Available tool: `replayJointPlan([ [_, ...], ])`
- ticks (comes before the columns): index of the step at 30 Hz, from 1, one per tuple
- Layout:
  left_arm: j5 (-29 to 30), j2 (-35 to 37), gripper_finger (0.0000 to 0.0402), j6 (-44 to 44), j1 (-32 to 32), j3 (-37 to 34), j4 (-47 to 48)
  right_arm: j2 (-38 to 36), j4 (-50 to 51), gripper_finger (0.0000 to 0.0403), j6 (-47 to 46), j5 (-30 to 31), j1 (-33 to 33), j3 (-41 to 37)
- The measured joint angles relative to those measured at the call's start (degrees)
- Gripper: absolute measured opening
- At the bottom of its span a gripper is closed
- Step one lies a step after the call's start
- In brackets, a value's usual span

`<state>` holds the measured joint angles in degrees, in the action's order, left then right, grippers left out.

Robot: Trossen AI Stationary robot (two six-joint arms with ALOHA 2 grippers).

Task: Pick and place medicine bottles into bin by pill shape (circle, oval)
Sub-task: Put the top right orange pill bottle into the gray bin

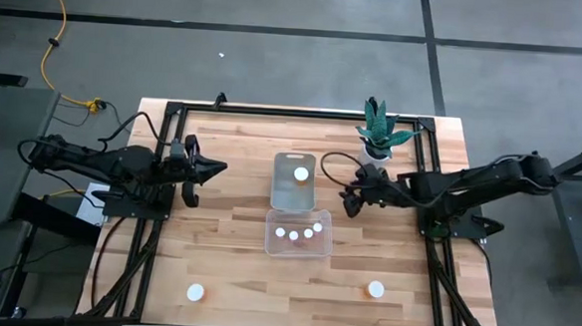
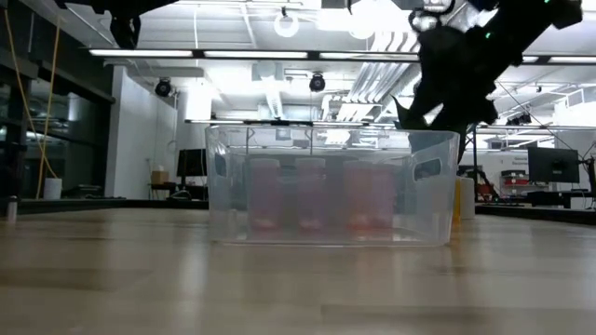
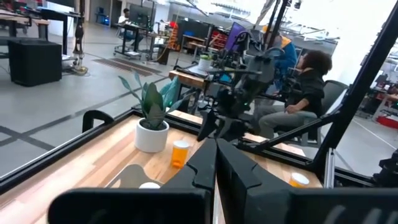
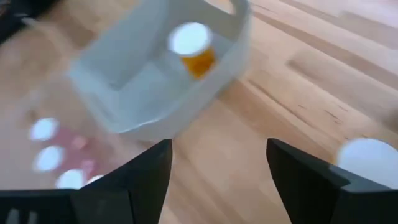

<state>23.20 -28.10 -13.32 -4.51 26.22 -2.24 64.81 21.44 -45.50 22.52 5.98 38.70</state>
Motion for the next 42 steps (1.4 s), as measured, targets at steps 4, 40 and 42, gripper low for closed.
replayJointPlan([
  [4, 0.18, -0.02, 0.0, 0.0, -0.02, 0.0, -0.06, 1.25, 4.06, 0.0256, -9.25, -0.93, -4.04, 0.0],
  [40, 2.56, 0.02, 0.0, -0.08, -0.04, 0.0, -0.13, 8.59, 11.66, 0.0257, -21.37, 5.95, -10.25, 0.0],
  [42, 2.56, 0.02, 0.0, -0.04, -0.02, 0.0, -0.13, 8.44, 11.36, 0.0257, -21.09, 5.93, -10.26, -0.04],
])
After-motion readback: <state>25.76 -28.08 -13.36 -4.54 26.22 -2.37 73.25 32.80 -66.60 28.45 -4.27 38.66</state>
